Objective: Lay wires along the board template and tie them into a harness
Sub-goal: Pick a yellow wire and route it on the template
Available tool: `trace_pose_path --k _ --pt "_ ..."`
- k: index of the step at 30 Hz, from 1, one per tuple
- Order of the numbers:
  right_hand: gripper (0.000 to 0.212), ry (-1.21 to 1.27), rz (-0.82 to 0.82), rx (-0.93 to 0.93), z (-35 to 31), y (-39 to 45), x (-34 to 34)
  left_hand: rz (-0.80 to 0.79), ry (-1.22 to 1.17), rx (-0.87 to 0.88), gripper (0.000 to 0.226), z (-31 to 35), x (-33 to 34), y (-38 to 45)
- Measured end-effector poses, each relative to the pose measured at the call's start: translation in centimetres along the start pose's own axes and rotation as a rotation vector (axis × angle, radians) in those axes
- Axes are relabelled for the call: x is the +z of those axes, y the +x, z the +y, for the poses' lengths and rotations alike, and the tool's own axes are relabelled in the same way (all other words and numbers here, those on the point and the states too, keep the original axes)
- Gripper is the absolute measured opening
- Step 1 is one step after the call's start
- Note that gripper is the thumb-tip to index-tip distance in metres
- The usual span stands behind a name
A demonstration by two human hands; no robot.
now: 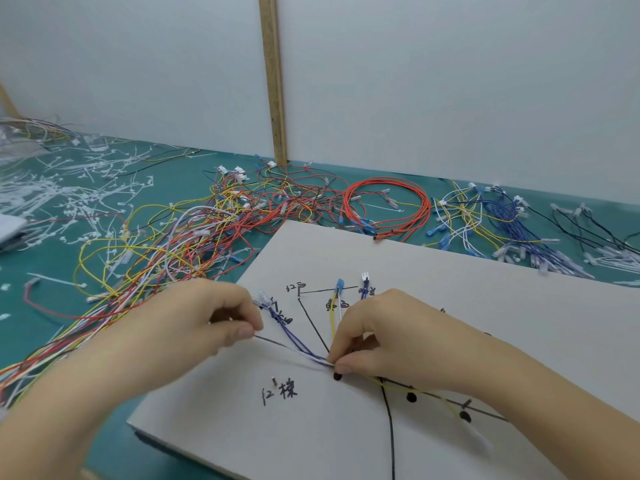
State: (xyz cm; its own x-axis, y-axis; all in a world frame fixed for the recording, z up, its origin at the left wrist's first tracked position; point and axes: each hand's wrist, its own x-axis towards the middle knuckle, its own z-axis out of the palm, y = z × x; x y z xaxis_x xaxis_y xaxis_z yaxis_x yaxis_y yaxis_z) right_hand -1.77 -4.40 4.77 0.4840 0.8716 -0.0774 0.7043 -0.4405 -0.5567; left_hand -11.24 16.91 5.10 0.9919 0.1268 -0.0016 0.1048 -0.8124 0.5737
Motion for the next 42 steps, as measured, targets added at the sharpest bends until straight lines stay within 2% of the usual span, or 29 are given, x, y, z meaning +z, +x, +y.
trace_pose_path --k 4,15,23,27,30,34,37,39,42 --pt "0.009 -0.006 0.008 0.008 0.0 0.0 0.1 0.095 -0.156 0.002 0.025 -0.5 0.5 2.2" --pt "0.015 -0.057 0.006 0.021 -0.4 -0.3 0.2 0.119 -0.076 0.042 0.033 -1.6 1.8 4.6" --pt "0.012 -0.056 0.004 0.028 -0.4 -0.3 0.2 -0.014 0.163 0.079 0.033 -1.1 1.1 4.9" --pt "0.013 -0.034 -0.005 0.025 -0.3 -0.2 0.1 -0.057 0.201 0.066 0.031 -1.2 1.0 4.8" --pt "0.015 -0.032 -0.010 0.028 -0.2 -0.1 0.2 -0.077 0.290 0.082 0.023 -0.7 0.5 4.5" --pt "0.021 -0.112 0.016 0.012 -0.4 -0.1 0.3 -0.010 0.384 0.077 0.011 0.4 0.7 3.8" --pt "0.030 -0.178 0.039 0.036 -0.5 -0.3 0.1 0.143 0.471 0.108 0.015 1.5 1.5 3.3" --pt "0.032 -0.203 0.047 0.055 -0.4 -0.5 0.1 0.194 0.383 0.223 0.013 2.7 2.3 2.6" --pt "0.032 -0.215 0.050 0.072 -0.4 -0.7 -0.1 -0.016 0.153 0.362 0.010 4.7 4.0 1.7"
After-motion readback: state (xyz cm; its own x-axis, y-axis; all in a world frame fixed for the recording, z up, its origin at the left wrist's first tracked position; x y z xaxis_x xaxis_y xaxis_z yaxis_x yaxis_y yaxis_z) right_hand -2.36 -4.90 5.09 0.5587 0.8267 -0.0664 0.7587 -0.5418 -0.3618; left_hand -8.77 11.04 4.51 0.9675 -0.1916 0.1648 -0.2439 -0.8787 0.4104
